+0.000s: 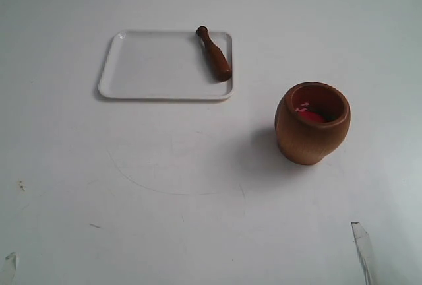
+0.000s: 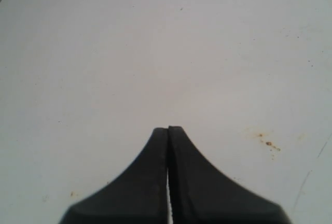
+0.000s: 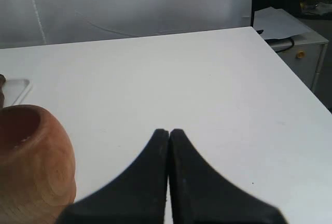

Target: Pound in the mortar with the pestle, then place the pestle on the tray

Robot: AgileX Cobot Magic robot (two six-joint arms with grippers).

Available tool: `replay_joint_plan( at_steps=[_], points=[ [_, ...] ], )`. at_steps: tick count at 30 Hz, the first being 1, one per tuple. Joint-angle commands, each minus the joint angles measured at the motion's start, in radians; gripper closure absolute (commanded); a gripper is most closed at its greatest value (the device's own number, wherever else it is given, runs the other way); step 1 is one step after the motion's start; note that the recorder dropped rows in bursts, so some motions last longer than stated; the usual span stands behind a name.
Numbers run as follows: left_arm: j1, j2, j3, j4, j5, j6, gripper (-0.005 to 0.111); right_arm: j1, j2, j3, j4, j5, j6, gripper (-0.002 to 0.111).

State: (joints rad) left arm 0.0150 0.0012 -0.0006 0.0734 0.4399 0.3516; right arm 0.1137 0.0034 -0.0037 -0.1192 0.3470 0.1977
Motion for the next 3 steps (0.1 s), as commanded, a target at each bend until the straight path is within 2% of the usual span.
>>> replay_joint_plan(
  at_steps=[1,3],
  points=[
    [-0.008,-0.001,0.001,-0.007,-0.003,-0.008,0.107,0.003,-0.003,0.004,0.006,-0.005,-0.009,0.108],
    [-0.008,-0.001,0.001,-0.007,-0.003,-0.008,0.107,0.003,-0.003,0.004,0.006,-0.005,-0.009,0.108]
  ],
)
